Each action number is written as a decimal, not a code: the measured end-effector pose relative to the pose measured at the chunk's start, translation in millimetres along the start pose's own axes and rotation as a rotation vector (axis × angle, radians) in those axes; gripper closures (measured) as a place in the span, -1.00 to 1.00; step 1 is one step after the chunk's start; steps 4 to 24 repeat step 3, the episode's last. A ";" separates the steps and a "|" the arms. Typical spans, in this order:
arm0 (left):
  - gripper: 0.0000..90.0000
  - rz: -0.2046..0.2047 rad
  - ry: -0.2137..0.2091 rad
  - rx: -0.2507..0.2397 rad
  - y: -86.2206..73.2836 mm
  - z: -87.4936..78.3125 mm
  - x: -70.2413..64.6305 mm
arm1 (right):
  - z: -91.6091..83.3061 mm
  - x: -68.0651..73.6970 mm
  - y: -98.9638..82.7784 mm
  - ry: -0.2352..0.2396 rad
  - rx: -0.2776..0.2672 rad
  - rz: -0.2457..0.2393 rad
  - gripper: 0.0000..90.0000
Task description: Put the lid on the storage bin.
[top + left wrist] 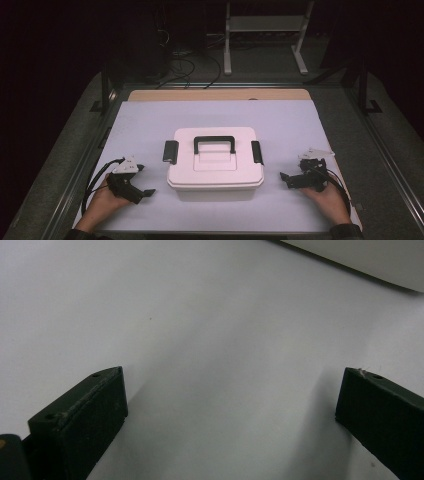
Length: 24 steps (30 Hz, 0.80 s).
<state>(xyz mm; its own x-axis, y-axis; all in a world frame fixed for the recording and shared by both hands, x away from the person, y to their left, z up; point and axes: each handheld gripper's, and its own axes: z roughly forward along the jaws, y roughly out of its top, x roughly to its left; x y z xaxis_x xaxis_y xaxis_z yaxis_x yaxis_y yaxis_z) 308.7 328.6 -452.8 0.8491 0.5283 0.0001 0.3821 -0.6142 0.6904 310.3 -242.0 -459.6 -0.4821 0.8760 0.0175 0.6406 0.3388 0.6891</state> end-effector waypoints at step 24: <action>-1.00 -0.001 0.000 -0.001 0.0 0.0 -0.1 | 0.1 0.0 0.1 0.000 0.000 -0.001 -0.99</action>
